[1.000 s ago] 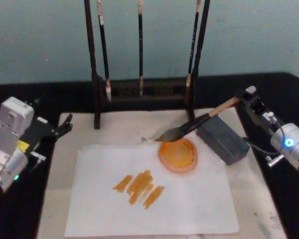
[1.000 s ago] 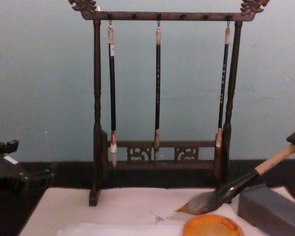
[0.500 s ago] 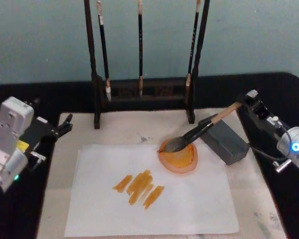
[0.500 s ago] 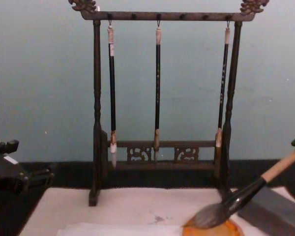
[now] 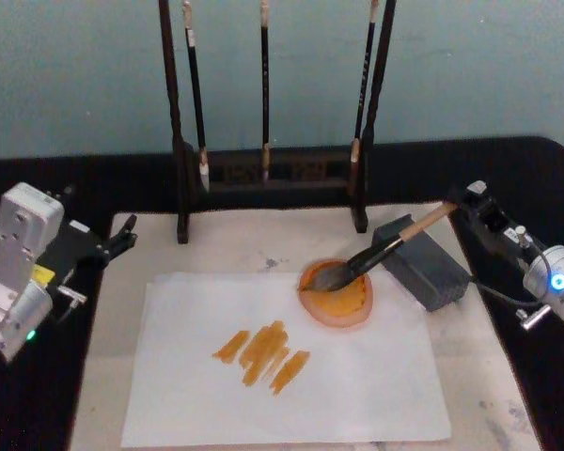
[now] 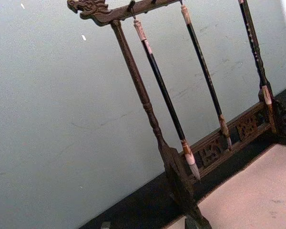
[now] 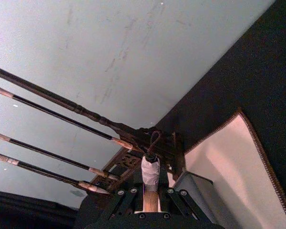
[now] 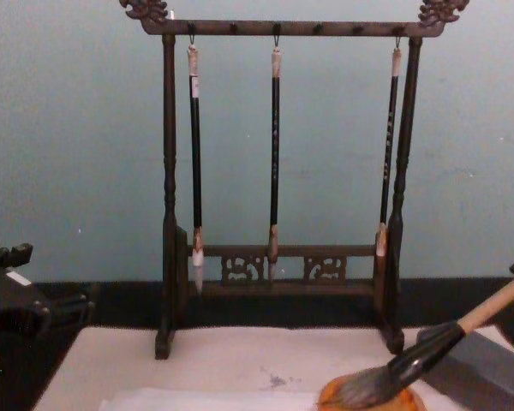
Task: Pick up the brush from the inkstone, write on the paper, then place the brush back to its original position.
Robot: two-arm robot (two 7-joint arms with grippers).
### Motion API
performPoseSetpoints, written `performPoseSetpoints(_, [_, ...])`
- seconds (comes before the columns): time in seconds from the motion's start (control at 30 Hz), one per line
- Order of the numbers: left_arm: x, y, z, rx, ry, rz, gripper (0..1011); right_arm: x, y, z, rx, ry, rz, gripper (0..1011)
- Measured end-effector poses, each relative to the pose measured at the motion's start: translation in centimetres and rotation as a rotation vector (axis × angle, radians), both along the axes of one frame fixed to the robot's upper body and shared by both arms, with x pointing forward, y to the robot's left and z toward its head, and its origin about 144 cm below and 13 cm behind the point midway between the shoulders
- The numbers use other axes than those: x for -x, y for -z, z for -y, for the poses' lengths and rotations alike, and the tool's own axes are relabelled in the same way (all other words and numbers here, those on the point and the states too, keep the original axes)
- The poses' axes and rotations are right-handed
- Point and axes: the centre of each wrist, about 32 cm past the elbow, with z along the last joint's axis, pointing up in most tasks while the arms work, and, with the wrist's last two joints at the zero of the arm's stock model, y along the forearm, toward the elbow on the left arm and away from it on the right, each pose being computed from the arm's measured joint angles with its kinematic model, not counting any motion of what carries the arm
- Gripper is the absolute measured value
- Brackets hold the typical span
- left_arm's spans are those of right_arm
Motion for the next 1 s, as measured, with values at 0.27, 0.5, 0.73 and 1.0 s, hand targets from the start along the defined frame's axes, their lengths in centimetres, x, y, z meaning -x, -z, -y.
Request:
performPoseSetpoints(0.27, [0.0,0.0,0.0,0.0,0.0,0.0,1010,-0.38,0.31,0.14,-0.009,-0.003,-0.009,185])
performPoseSetpoints(0.5, [0.0,0.0,0.0,0.0,0.0,0.0,1010,-0.47,0.32,0.16,-0.01,0.004,-0.014,186])
performPoseSetpoints(0.73, [0.0,0.0,0.0,0.0,0.0,0.0,1010,-0.56,0.4,0.23,-0.008,0.009,-0.019,186])
performPoseSetpoints(1.0, [0.0,0.0,0.0,0.0,0.0,0.0,1010,-0.69,0.56,0.26,-0.018,0.013,-0.026,185])
